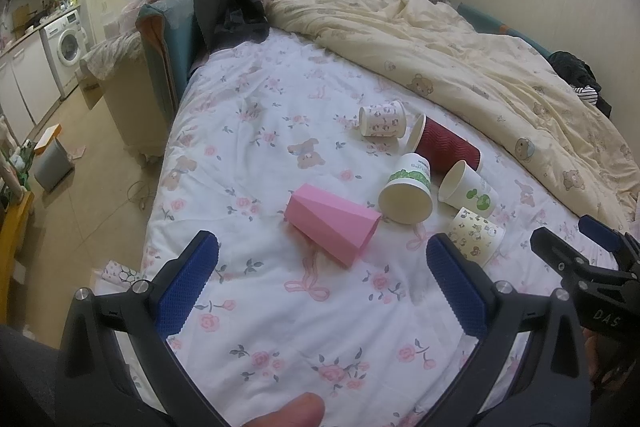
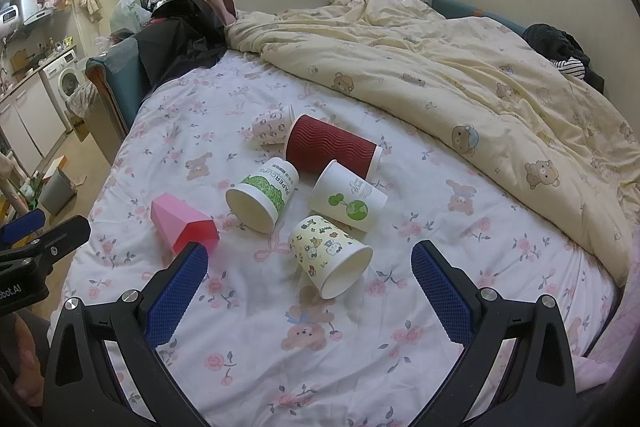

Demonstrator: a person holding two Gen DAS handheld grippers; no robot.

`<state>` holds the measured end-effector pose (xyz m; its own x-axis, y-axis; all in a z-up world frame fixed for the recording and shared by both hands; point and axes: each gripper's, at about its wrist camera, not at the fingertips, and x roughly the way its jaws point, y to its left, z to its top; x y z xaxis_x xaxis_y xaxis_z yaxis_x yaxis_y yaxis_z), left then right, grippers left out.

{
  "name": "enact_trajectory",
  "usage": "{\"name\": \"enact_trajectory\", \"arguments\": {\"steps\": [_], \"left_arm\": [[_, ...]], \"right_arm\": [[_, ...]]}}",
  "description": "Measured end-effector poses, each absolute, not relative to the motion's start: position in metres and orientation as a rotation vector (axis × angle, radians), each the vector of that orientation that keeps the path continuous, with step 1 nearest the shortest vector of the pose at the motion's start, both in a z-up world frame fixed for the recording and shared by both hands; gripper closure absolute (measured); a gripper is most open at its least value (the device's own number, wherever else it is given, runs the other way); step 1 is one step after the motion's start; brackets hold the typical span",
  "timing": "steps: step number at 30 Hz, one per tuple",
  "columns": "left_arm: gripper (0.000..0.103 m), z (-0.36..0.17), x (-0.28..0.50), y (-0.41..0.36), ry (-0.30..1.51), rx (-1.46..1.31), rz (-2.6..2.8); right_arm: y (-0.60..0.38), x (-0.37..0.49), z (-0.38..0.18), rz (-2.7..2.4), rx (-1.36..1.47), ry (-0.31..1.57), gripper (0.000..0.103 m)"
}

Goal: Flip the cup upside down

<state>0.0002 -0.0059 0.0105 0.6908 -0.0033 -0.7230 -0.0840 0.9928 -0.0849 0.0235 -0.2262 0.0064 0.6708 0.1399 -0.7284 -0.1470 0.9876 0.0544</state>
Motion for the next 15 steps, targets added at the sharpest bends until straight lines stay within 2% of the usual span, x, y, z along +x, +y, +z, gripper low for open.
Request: {"name": "enact_trajectory", "arguments": {"steps": [15], "left_arm": [[0.000, 0.0104, -0.0010, -0.0062, 0.805, -0.115, 0.046]], "right_arm": [[-0.2259, 0.0232, 0.0056, 0.162, -0.012, 0.826, 0.000]]}}
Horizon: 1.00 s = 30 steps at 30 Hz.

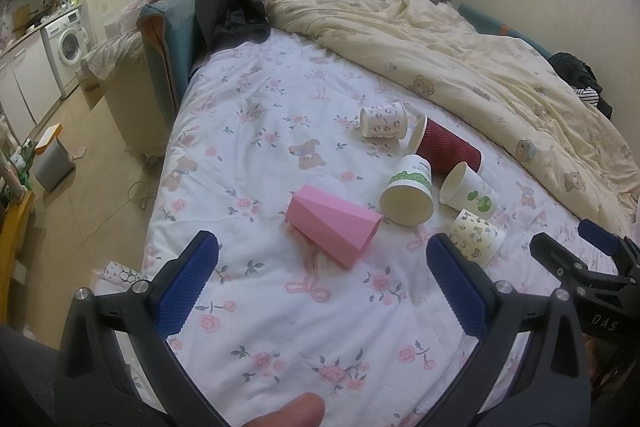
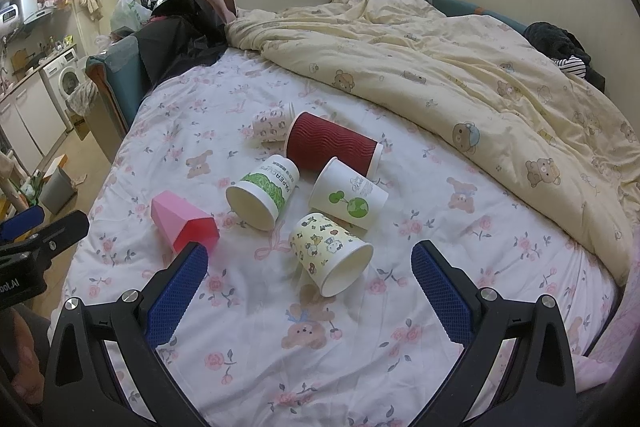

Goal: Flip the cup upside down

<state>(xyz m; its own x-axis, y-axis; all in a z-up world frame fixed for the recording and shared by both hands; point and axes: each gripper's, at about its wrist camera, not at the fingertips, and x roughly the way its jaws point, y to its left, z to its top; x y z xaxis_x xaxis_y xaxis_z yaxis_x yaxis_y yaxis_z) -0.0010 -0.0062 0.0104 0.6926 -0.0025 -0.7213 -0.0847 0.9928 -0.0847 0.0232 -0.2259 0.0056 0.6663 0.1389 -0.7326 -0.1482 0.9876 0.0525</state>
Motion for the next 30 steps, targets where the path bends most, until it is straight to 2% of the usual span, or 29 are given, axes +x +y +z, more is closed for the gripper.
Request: {"name": "enact_trajectory", "arguments": {"steps": [15, 19, 22, 30], "left_arm": [[0.000, 0.003, 0.004, 0.005, 0.832, -0.104, 0.084], [0.000, 0.000, 0.006, 0.012, 0.852, -0.119, 0.109], [0.000, -0.003, 0.009, 0.016, 0.882, -0.139, 0.122], [0.000, -0.022, 0.019, 0.026, 0.985, -0.148, 0.151]], "right_arm": [[-0.228, 0.030, -0.003, 0.167, -0.007, 0.893, 0.000], [-0.238, 0.061, -0.016, 0.243, 0.003, 1.054, 0.000], [-0.236, 0.092, -0.041, 0.274, -0.092, 1.221, 0.000], [-0.207, 0.136, -0.082, 0.376, -0.325, 1.359, 0.000]]}}
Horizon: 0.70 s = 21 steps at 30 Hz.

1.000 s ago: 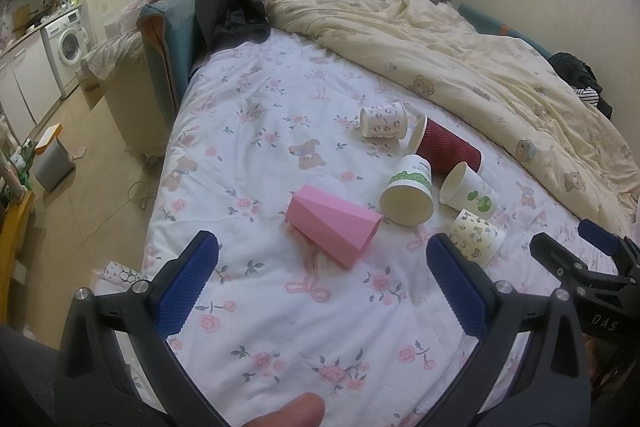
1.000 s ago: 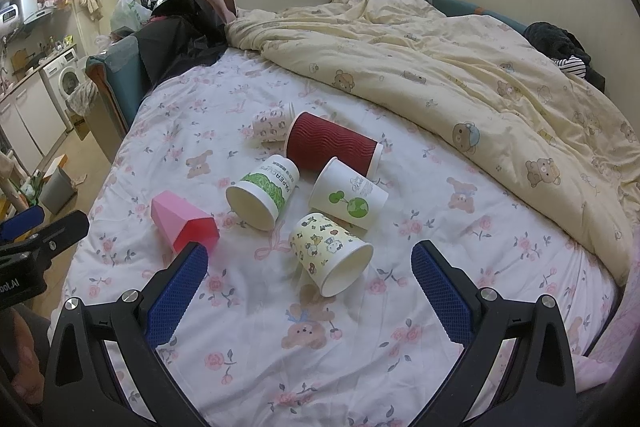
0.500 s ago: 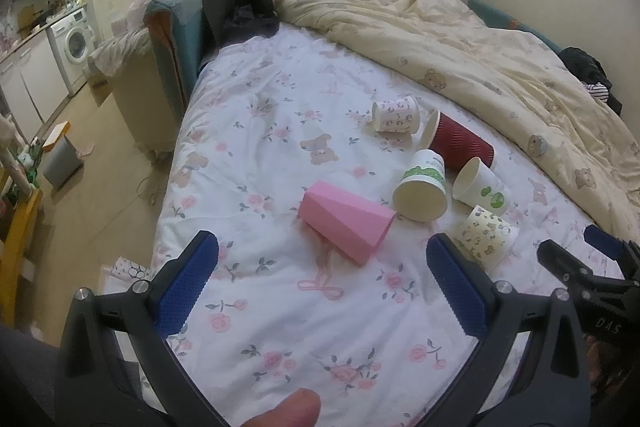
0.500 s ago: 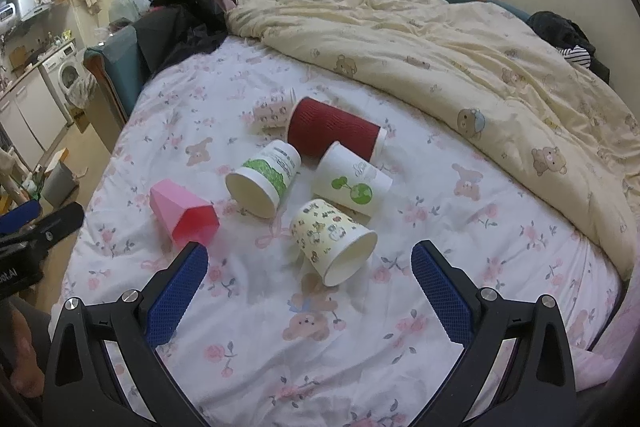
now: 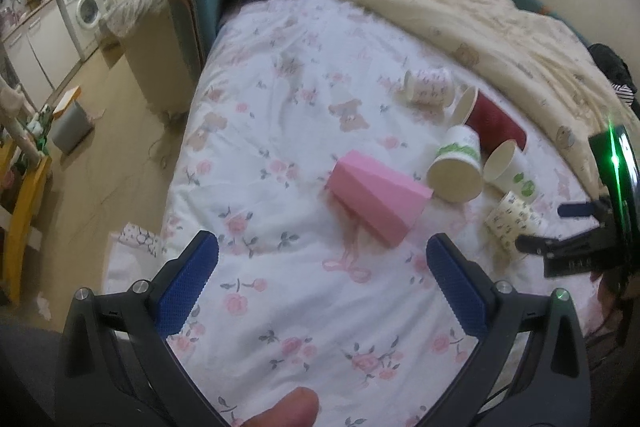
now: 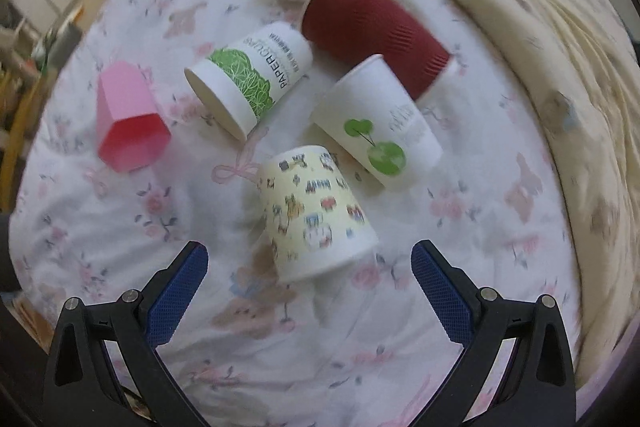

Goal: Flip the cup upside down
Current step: 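Move the right tool to the cartoon-print cup and close on it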

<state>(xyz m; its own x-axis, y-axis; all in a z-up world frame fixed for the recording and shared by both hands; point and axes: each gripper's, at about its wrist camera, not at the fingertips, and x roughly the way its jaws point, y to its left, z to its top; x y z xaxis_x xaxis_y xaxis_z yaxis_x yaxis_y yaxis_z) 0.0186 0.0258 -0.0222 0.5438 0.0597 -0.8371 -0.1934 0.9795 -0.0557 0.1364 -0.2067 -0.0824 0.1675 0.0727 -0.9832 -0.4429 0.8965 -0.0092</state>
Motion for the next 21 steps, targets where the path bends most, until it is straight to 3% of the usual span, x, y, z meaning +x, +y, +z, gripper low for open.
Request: {"name": "enact_trajectory", "arguments": {"steps": [4, 8, 14, 21], "left_arm": [[0.000, -0.029, 0.022, 0.024, 1.009, -0.140, 0.141], [0.000, -0.033, 0.028, 0.021, 1.029, -0.142, 0.126], [0.000, -0.032, 0.029, 0.019, 1.032, -0.139, 0.122], [0.000, -0.022, 0.027, 0.023, 1.001, -0.156, 0.126]], "right_arm": [[-0.201, 0.154, -0.101, 0.388, -0.377, 1.380, 0.000], [-0.203, 0.160, -0.121, 0.390, -0.366, 1.446, 0.021], [-0.203, 0.158, -0.125, 0.403, -0.387, 1.445, 0.037], [-0.206, 0.126, -0.096, 0.421, -0.183, 1.415, 0.037]]}}
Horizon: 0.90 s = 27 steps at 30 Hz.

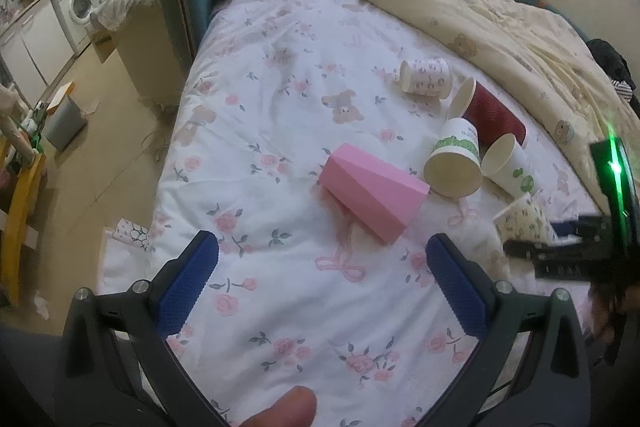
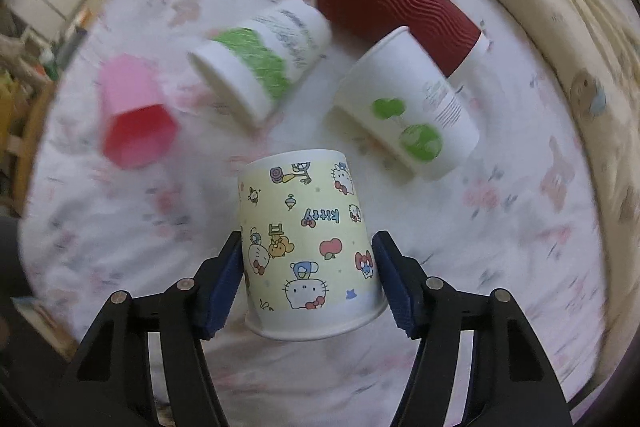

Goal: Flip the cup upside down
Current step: 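Move the right tool to the cartoon-print cup and close on it, then lift the cartoon-print cup with the right tool, stand it on the bed, open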

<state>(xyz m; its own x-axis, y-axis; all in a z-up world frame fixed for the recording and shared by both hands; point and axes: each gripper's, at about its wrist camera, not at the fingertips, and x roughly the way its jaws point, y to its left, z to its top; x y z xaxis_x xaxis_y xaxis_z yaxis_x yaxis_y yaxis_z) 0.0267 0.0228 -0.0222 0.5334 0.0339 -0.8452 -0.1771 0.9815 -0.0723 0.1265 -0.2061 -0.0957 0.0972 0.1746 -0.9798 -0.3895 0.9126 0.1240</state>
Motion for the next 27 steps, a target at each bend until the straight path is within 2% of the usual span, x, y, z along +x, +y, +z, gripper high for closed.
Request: {"name": "enact_trajectory", "arguments": {"steps": [5, 10, 19, 22, 24, 27], "left_arm": [[0.000, -0.017, 0.023, 0.025, 0.994, -0.174, 0.127], [0.000, -0.012, 0.018, 0.026, 0.982, -0.186, 0.117], [0.000, -0.009, 0.013, 0.026, 0.983, -0.194, 0.124], [0.000, -0.009, 0.014, 0.025, 0.979, -0.179, 0.125], [0.000, -0.009, 0.014, 0.025, 0.980, -0.179, 0.124], [0.000, -0.009, 0.015, 0.024, 0.980, -0.179, 0.126]], "right_arm": [[-0.200, 0.092, -0.089, 0.442, 0.107, 1.446, 0.037], [-0.198, 0.068, -0.116, 0.364, 0.450, 1.542, 0.037], [-0.185, 0.065, -0.152, 0.340, 0.446, 1.582, 0.037], [-0.184, 0.065, -0.152, 0.353, 0.442, 1.587, 0.031], [-0.184, 0.064, -0.152, 0.366, 0.445, 1.585, 0.020], [-0.184, 0.063, -0.147, 0.384, 0.447, 1.589, 0.013]]}}
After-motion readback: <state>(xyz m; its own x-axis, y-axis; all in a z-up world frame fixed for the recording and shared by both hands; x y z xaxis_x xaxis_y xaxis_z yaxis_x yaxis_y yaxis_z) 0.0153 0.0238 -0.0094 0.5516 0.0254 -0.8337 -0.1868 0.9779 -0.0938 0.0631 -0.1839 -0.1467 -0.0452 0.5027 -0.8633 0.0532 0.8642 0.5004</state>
